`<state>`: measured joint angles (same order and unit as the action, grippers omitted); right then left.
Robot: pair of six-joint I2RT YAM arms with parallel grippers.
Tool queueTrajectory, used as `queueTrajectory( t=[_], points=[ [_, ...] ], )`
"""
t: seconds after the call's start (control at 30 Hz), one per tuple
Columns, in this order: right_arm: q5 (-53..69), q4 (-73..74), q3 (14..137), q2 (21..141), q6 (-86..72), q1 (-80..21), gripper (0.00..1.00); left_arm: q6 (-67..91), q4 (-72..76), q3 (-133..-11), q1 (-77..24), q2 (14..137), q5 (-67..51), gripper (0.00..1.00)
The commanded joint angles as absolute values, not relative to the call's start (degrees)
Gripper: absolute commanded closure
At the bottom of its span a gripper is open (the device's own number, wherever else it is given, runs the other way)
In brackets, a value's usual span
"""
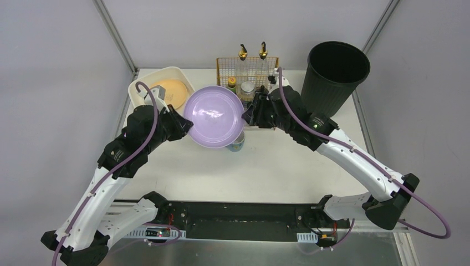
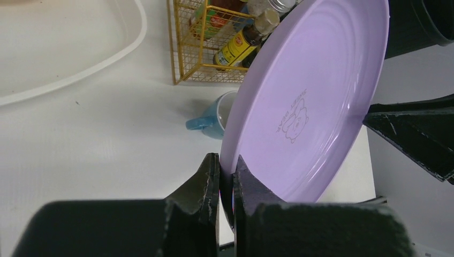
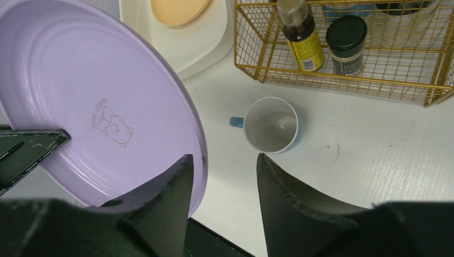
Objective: Clear the kitchen counter
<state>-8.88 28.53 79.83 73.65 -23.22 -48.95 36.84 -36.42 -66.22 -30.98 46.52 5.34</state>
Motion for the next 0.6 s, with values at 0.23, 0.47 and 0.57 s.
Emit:
queueTrajectory(
  t=[0.23, 0.47, 0.57],
  points=[
    [-14.84, 26.75, 75.31, 67.95, -21.45, -48.88, 0.45, 37.11, -32.32, -65.32, -12.03, 47.39, -5.83, 1.00],
    [-14.65, 26.58, 71.42, 64.96, -21.25, -48.91, 0.45, 39.13, -29.01, -65.37, -0.99, 51.42, -10.01, 1.00],
    [-13.81, 26.77, 70.03, 63.50, -21.32, -48.88, 0.44, 40.82, -27.40, -65.11, 3.45, 53.36, -10.87, 1.00]
  ],
)
